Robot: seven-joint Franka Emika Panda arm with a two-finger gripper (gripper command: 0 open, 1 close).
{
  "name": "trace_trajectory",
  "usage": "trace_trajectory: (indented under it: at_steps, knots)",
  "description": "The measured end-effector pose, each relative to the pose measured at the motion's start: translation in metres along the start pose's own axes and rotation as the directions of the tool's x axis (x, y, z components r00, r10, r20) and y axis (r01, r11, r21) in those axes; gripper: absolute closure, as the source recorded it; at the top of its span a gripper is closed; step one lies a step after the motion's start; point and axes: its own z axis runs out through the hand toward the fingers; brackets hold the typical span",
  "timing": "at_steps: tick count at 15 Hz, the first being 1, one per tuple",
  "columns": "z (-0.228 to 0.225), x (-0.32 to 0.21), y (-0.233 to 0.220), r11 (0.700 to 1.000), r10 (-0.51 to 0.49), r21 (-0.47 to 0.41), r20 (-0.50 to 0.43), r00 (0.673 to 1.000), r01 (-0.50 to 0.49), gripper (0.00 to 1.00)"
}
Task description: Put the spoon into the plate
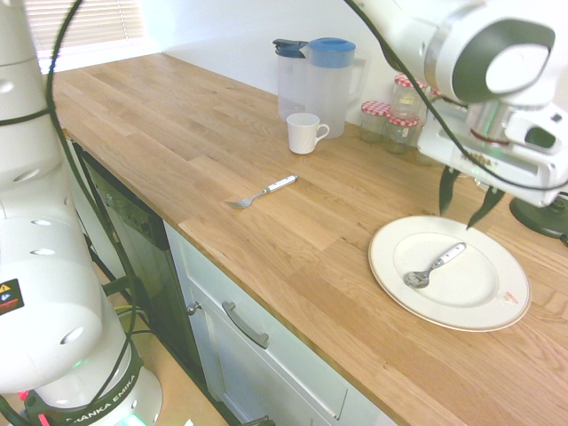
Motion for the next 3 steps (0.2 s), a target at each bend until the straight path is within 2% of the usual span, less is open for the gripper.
trace_trajectory:
  at_steps: [3]
  knots:
    - [-0.031, -0.097, -0.054, 0.996, -0.091, 0.014, 0.013, 0.996, 0.090, 0.00]
